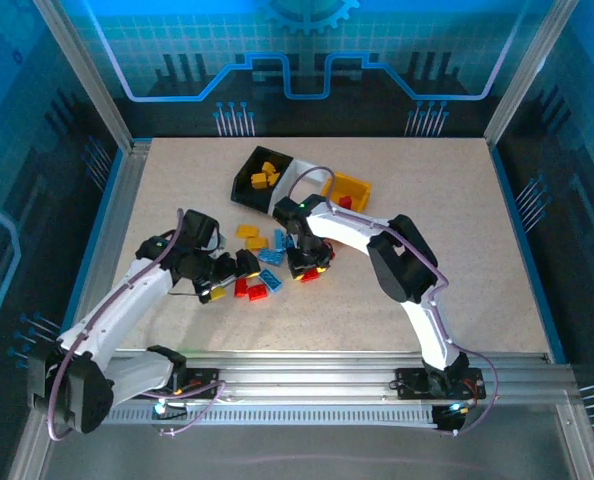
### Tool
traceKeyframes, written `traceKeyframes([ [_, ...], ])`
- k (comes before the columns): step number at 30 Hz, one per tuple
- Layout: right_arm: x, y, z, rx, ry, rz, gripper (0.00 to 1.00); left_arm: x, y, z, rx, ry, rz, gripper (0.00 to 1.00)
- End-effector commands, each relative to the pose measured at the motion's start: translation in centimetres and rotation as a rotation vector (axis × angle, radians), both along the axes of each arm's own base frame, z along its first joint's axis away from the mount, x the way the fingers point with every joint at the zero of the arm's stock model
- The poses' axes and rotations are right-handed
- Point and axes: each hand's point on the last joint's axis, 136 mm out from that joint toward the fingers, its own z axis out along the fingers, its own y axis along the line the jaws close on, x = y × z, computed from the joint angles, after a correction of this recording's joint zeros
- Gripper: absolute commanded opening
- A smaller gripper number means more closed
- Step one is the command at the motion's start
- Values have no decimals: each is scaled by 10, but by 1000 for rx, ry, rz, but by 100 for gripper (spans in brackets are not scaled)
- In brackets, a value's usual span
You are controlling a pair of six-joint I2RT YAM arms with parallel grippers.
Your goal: Sort the legos into containers by color
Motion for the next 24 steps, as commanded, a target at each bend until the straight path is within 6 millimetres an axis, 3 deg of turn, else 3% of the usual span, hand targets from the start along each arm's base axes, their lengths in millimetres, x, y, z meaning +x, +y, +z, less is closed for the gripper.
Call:
traceKeyframes([
  [1, 3, 6, 31, 104, -44, 37, 44, 8, 4, 6, 21, -5, 57, 99],
  [6, 19, 4, 83, 223, -105, 12, 44, 9, 4, 8, 36, -19, 81, 99],
  [11, 67, -11, 123, 302, -196, -64, 45, 11, 4, 2, 46, -2, 90, 99],
  [20, 153, -55, 133, 296, -290, -215, 46, 37, -14, -7, 41, 37, -7, 99],
  [24, 181, -77, 121, 251, -294, -249, 46, 43, -16, -8, 41, 42, -12, 99],
])
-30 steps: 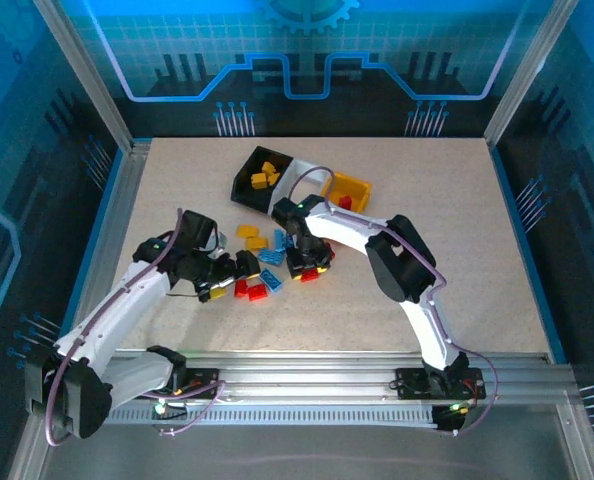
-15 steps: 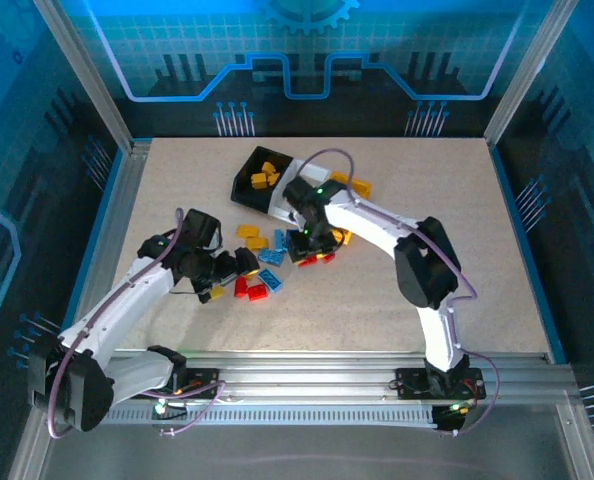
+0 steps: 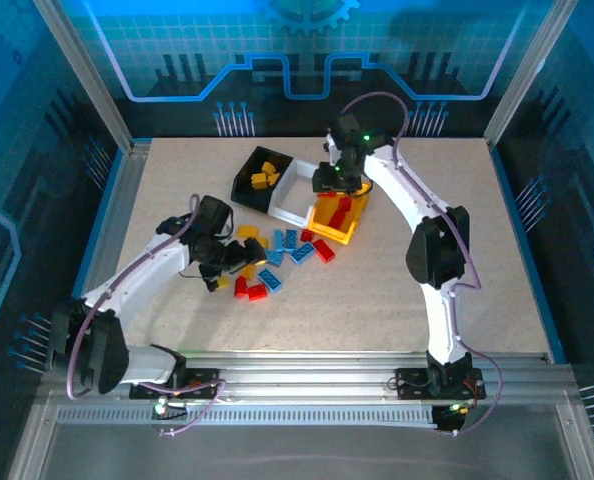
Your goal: Sort the legos into containers by color
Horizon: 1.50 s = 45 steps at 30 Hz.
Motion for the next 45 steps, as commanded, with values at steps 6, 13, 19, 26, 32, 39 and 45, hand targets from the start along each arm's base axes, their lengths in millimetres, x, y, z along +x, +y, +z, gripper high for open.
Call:
traceKeyframes([
  [6, 14, -24, -48, -55, 114, -35, 46, 8, 3, 3, 55, 18, -105, 99],
  [13, 11, -22, -64, -52, 150, -40, 51, 20, 8, -8, 114, 46, -152, 99],
  [19, 2, -25, -53, -54, 144, -39, 59, 14, 17, -21, 132, 77, -141, 97],
  [26, -26, -23, -17, -14, 102, -26, 65, 5, 29, -42, 195, 117, -170, 88],
  [32, -56, -20, 4, 7, 79, -9, 65, 5, 33, -59, 218, 130, -181, 80],
  [39, -94, -17, 4, 21, 107, 19, 65, 7, 34, -76, 235, 160, -200, 64],
  [45, -107, -21, -2, 11, 127, 25, 65, 4, 33, -89, 235, 195, -204, 56],
])
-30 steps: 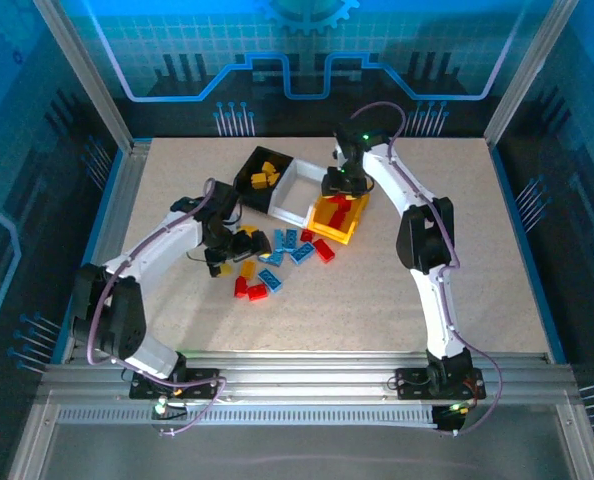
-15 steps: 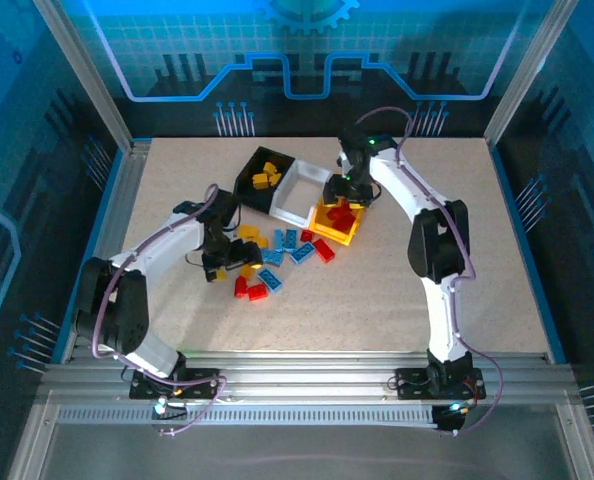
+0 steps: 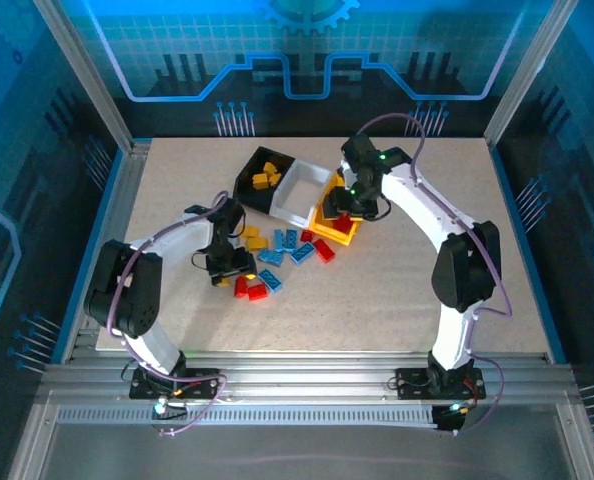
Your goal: Sort the legos into containers by color
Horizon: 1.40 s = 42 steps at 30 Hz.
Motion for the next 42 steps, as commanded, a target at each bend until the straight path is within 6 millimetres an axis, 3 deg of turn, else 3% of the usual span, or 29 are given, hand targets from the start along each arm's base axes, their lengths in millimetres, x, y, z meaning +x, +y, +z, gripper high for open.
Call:
traceKeyframes([
  [1, -8, 3, 10, 26, -13, 4, 65, -7, 5, -12, 15, 35, -10, 55],
  [14, -4, 15, 3, 27, -1, 12, 65, -30, 12, -22, 15, 66, 4, 41],
  [21, -4, 27, 3, 20, -4, 27, 65, -29, 22, -11, -6, 36, 32, 34],
  [26, -7, 25, 3, 12, -6, 18, 65, -19, 22, 13, -35, -20, 28, 28],
  [35, -20, 0, 6, 22, -4, -43, 65, 28, 2, 74, -141, -159, 61, 24],
  [42, -42, -35, 14, 79, -10, -148, 65, 108, -60, 125, -388, -269, 168, 24],
])
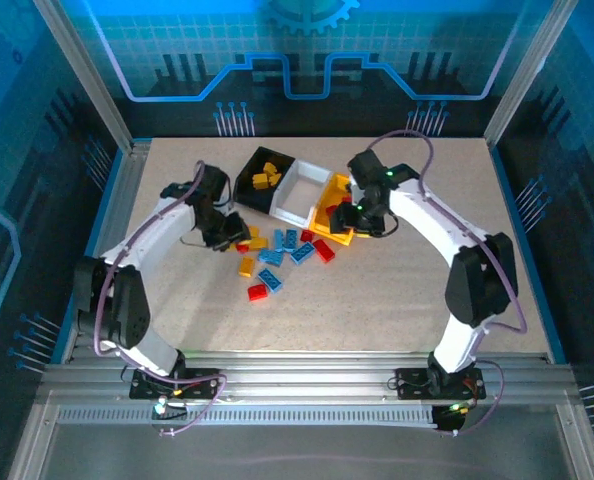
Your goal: Sort the legos into containers by color
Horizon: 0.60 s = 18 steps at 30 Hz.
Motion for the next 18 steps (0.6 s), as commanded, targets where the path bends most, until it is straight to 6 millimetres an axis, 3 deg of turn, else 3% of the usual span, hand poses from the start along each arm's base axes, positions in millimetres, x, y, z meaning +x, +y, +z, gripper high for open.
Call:
traceKeyframes([
  [1, -11, -11, 15, 67, -24, -64, 65, 35, -46, 23, -185, -17, 37, 24],
  [5, -29, -20, 11, 92, -18, -98, 64, 74, -96, 37, -285, -48, 29, 24],
  [9, -44, -24, 8, 107, -18, -126, 65, 104, -143, 36, -312, -58, -13, 24],
  [14, -61, -30, 2, 113, -9, -145, 64, 133, -181, 23, -326, -59, -39, 24],
  [18, -72, -33, -4, 110, -6, -144, 64, 145, -197, 12, -322, -54, -47, 27],
])
